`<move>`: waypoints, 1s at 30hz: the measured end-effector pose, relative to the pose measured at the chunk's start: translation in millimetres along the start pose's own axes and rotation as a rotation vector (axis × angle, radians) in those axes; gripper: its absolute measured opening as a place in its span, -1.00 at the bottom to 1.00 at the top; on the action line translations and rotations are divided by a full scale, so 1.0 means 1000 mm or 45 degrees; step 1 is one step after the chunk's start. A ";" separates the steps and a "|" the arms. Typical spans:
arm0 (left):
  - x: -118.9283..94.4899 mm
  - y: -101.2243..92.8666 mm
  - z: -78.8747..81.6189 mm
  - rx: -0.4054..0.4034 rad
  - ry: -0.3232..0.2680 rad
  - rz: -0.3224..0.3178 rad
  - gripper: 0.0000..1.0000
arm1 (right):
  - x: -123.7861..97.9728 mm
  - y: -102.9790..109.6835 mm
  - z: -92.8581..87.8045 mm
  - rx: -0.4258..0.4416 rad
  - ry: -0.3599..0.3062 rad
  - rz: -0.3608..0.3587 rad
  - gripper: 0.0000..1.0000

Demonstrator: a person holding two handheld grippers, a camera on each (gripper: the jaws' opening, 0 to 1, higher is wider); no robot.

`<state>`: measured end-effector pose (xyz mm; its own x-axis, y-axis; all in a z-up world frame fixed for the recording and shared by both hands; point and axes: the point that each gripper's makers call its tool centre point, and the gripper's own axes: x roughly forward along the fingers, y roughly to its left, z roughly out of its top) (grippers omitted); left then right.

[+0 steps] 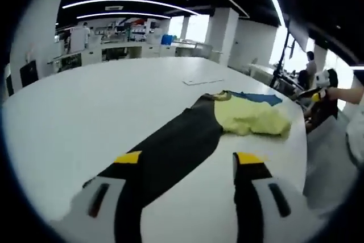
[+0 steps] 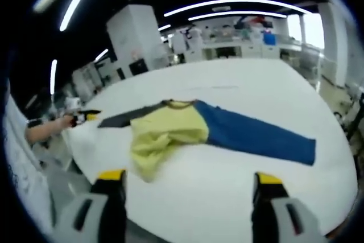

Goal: Fold the garment on the visible template until the final outline fits inside the template.

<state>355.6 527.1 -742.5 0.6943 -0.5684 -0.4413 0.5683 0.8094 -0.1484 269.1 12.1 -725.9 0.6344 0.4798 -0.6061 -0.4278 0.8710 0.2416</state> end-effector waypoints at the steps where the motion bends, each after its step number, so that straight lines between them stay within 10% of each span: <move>1: 0.001 -0.009 0.004 0.021 -0.003 -0.021 0.33 | 0.000 0.001 -0.001 -0.004 0.002 0.004 0.85; 10: 0.005 -0.058 0.022 0.052 -0.015 -0.136 0.59 | -0.003 0.008 -0.006 -0.044 0.009 0.027 0.85; 30: -0.006 -0.149 0.030 0.073 -0.036 -0.136 0.49 | 0.025 0.027 0.007 -0.261 0.057 0.235 0.81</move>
<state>279.9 406.1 -691.5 0.6405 -0.6555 -0.4002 0.6633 0.7348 -0.1420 278.2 47.8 -728.9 0.5064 0.6191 -0.6003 -0.6578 0.7274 0.1953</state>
